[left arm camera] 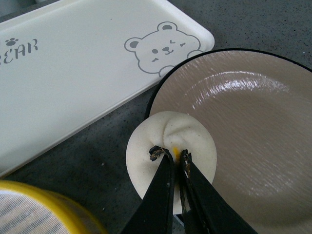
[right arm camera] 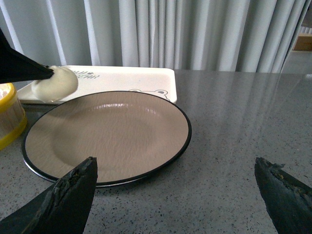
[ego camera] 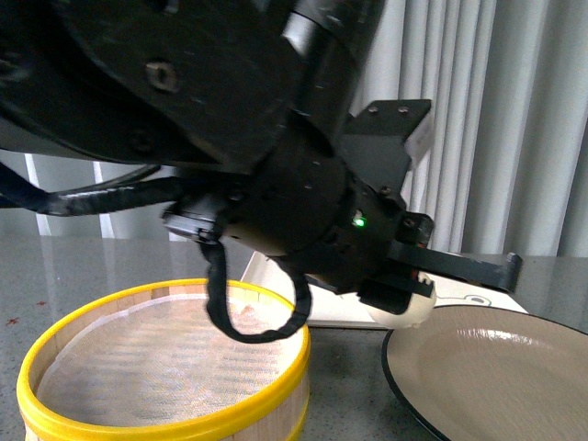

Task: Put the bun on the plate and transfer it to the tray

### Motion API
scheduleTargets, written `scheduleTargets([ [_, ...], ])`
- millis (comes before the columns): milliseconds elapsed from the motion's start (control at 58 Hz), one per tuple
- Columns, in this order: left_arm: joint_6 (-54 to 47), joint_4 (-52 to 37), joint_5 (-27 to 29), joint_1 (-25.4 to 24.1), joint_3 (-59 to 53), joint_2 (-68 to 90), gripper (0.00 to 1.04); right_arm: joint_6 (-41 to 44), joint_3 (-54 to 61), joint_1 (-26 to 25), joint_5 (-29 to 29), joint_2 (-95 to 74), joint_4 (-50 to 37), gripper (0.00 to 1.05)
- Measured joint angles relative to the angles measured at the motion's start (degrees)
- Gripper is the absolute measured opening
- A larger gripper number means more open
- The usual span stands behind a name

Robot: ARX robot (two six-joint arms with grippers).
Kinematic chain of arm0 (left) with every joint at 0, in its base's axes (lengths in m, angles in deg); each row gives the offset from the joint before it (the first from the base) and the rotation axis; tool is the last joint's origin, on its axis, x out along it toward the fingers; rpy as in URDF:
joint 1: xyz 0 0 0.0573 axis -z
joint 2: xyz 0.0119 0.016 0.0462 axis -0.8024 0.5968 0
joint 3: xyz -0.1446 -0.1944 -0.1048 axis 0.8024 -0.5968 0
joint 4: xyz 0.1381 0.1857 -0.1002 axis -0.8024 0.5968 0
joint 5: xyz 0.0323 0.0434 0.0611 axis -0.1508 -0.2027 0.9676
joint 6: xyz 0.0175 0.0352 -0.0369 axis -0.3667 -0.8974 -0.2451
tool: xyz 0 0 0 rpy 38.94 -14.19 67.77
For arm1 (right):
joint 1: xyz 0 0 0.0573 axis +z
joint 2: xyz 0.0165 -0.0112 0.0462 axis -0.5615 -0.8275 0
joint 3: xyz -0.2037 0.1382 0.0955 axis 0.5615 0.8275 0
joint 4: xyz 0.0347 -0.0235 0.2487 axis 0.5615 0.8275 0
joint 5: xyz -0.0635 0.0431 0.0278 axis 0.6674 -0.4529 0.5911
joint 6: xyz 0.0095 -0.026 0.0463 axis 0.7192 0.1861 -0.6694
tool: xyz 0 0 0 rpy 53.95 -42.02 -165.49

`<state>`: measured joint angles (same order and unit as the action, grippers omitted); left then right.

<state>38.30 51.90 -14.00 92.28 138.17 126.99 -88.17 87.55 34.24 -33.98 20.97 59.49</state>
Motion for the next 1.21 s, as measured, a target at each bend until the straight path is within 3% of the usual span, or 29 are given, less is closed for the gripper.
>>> scheduleTargets([
  [379,-1.5,6.8,1.2,4.8,10.5,8.5,0.04,0.0,0.0,0.0,0.0,0.0,0.0,0.96],
  [966,3.2,13.9,3.3,6.8,16.7,14.4,0.04,0.0,0.0,0.0,0.0,0.0,0.0,0.96],
  [1207,8.2,16.5,2.1,7.6,19.1,14.8,0.39,0.0,0.0,0.0,0.0,0.0,0.0,0.96],
])
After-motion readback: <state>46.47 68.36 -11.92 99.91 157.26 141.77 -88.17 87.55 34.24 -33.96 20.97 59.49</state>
